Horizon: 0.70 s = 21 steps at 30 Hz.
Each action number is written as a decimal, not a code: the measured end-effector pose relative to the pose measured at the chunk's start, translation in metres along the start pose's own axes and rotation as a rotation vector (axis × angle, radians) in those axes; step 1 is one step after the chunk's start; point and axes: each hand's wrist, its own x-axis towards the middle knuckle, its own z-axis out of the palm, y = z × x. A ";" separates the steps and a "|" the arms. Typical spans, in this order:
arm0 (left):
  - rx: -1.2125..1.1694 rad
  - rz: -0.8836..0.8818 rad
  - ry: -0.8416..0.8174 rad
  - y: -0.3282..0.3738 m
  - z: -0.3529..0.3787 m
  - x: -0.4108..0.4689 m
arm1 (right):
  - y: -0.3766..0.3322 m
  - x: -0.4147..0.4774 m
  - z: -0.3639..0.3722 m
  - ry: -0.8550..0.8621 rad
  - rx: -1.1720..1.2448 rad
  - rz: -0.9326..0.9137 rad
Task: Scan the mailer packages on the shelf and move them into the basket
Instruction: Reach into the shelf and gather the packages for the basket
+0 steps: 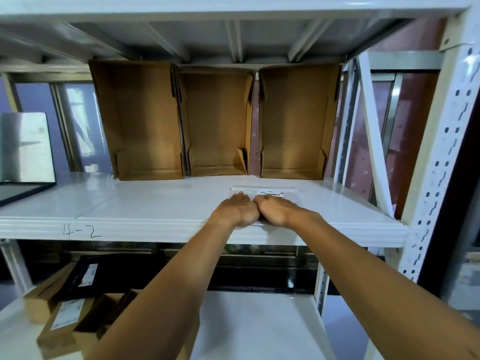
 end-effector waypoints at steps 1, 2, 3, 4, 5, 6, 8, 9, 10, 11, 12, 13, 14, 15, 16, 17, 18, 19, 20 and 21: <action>0.002 -0.009 -0.019 -0.001 0.000 0.001 | 0.000 -0.001 0.000 -0.010 -0.019 0.002; 0.000 -0.010 -0.041 -0.003 0.000 0.001 | -0.001 -0.002 0.000 -0.011 -0.041 0.000; -0.005 -0.007 -0.056 -0.005 -0.001 0.000 | 0.000 -0.002 0.000 -0.018 -0.062 0.005; -0.010 -0.001 -0.063 -0.007 -0.002 -0.003 | 0.000 -0.001 0.001 -0.022 -0.082 0.005; -0.013 0.010 -0.061 -0.009 -0.003 -0.006 | 0.001 0.000 0.002 -0.030 -0.109 0.008; -0.017 0.026 -0.058 -0.012 -0.004 -0.010 | 0.002 0.003 0.004 -0.044 -0.136 0.014; -0.018 0.057 -0.055 -0.018 -0.006 -0.015 | 0.005 0.006 0.007 -0.077 -0.165 0.035; -0.013 0.063 -0.060 -0.021 -0.008 -0.019 | 0.006 0.007 0.007 -0.085 -0.167 0.042; -0.006 0.068 -0.066 -0.024 -0.009 -0.020 | 0.009 0.007 0.007 -0.093 -0.165 0.042; 0.006 0.073 -0.074 -0.026 -0.012 -0.023 | 0.011 0.006 0.007 -0.096 -0.157 0.037; 0.023 0.078 -0.081 -0.028 -0.014 -0.025 | 0.014 0.005 0.006 -0.095 -0.149 0.027; 0.048 0.081 -0.091 -0.029 -0.017 -0.027 | 0.016 0.003 0.005 -0.094 -0.142 0.020; 0.078 0.084 -0.103 -0.029 -0.019 -0.029 | 0.019 0.002 0.004 -0.096 -0.136 0.019; 0.108 0.080 -0.115 -0.028 -0.022 -0.030 | 0.022 0.000 0.002 -0.102 -0.134 0.025; 0.139 0.078 -0.121 -0.027 -0.024 -0.031 | 0.023 -0.001 0.000 -0.108 -0.140 0.027; 0.164 0.080 -0.118 -0.024 -0.026 -0.031 | 0.024 -0.002 -0.002 -0.109 -0.157 0.025; 0.181 0.085 -0.110 -0.020 -0.028 -0.032 | 0.024 -0.003 -0.004 -0.111 -0.182 0.023; 0.186 0.087 -0.100 -0.018 -0.027 -0.032 | 0.025 -0.003 -0.004 -0.109 -0.206 0.020; 0.187 0.090 -0.090 -0.016 -0.027 -0.031 | 0.024 -0.002 -0.005 -0.103 -0.225 0.008; 0.174 0.088 -0.088 -0.016 -0.025 -0.029 | 0.024 -0.001 -0.005 -0.096 -0.227 0.004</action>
